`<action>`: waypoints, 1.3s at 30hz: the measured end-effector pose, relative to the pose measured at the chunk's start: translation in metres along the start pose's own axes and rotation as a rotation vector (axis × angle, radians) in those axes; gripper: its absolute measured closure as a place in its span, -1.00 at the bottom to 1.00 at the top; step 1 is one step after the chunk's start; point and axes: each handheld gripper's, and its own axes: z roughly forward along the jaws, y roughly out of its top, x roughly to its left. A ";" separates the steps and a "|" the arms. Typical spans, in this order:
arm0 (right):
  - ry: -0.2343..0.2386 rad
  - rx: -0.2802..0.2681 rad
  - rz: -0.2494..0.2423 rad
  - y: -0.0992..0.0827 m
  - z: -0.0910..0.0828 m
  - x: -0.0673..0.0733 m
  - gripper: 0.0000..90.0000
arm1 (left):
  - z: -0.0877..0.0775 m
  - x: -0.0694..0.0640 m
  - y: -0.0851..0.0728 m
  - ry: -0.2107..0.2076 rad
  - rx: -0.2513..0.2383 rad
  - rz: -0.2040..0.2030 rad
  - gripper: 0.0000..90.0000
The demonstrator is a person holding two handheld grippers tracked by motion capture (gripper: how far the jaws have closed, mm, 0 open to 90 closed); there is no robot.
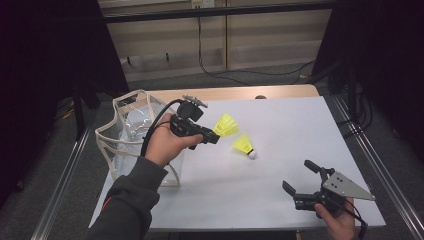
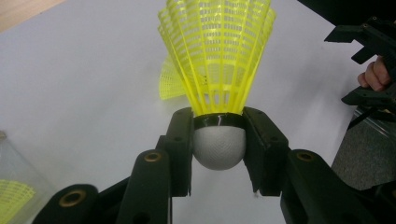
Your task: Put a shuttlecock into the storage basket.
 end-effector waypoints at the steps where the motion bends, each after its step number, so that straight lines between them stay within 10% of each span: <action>1: 0.000 0.000 0.000 0.000 0.000 0.000 -0.94 | 0.000 -0.001 0.000 0.003 -0.010 -0.014 0.44; 39: -0.004 -0.001 -0.002 0.000 0.000 0.000 -0.94 | -0.046 0.019 0.005 0.055 -0.047 -0.062 0.44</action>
